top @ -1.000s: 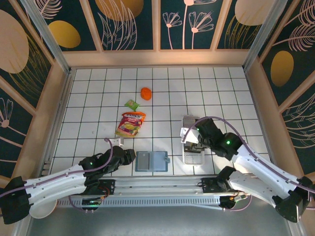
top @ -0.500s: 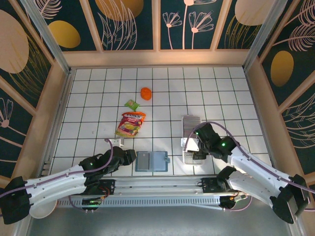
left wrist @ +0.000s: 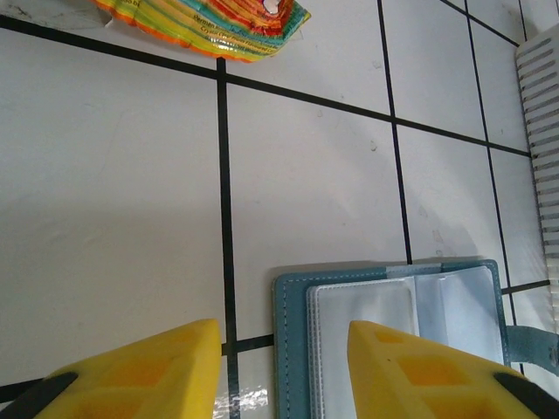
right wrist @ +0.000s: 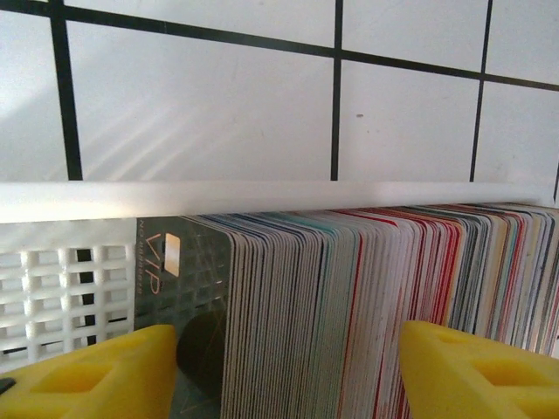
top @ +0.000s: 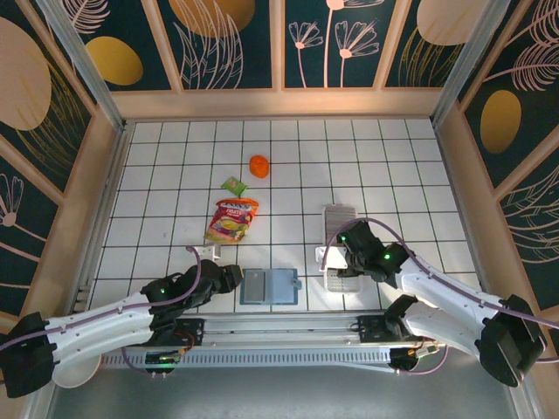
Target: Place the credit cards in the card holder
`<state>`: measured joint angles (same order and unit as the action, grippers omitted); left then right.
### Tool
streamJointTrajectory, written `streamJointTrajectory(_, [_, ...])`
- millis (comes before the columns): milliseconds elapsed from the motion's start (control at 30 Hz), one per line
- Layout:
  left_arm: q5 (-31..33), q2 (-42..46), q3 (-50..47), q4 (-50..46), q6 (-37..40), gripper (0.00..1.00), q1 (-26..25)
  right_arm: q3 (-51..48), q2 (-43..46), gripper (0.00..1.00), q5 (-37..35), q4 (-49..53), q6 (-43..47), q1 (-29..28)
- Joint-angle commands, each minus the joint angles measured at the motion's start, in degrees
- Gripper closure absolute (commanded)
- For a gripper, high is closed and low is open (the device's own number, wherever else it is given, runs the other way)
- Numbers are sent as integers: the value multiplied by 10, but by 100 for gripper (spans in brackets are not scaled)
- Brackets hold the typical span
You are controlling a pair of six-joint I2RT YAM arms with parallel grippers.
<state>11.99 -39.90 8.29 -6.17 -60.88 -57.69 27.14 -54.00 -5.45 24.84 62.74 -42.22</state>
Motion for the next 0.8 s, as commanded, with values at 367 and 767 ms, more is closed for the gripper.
streamJointTrajectory(367, [-17, -1, -16, 21, -17, 60, 0, 18, 45, 58, 1, 42, 18, 0])
streamJointTrajectory(767, [-21, -1, -19, 21, -22, 62, 0, 28, 50, 78, 13, 62, 13, -1])
